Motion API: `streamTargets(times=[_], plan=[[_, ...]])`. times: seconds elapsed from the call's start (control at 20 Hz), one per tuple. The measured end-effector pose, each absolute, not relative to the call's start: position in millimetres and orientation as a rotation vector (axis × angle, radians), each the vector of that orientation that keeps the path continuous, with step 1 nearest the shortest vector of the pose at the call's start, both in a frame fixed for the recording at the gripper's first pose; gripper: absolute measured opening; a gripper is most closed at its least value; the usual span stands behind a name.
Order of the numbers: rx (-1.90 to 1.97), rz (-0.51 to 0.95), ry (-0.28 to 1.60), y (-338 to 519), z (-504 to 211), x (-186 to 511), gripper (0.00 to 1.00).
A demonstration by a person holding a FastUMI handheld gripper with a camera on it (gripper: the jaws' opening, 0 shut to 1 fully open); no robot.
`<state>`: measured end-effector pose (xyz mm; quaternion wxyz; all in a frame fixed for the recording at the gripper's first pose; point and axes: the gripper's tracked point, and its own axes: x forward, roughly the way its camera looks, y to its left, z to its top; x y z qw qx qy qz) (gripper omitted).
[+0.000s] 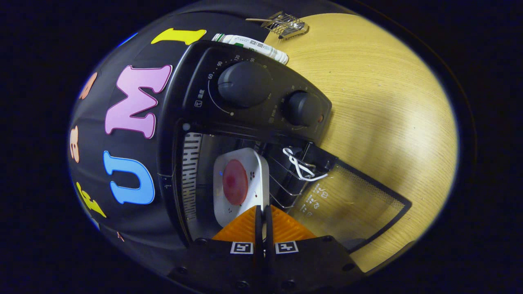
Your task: Open the toaster oven, put the food inside, and close the toaster oven door.
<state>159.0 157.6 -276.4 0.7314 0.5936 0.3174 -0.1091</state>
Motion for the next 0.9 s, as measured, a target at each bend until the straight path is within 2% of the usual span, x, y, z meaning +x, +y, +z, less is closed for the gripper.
streamTargets(times=[0.25,0.35,0.45,0.55,0.6,0.65,0.7,0.75,0.9], plan=[[1.291,-0.248,0.678,162,-278,168,0.07],[1.293,-0.215,0.684,169,-275,167,0.10],[1.315,-0.177,0.697,174,-269,164,0.18],[1.315,-0.149,0.706,178,-264,160,0.34],[1.306,-0.121,0.716,180,-260,156,0.52],[1.295,-0.085,0.723,185,-255,149,0.61],[1.270,-0.063,0.729,186,-252,142,0.89],[1.238,-0.047,0.736,188,-251,133,0.96],[1.123,-0.007,0.769,189,-248,104,0.99]])
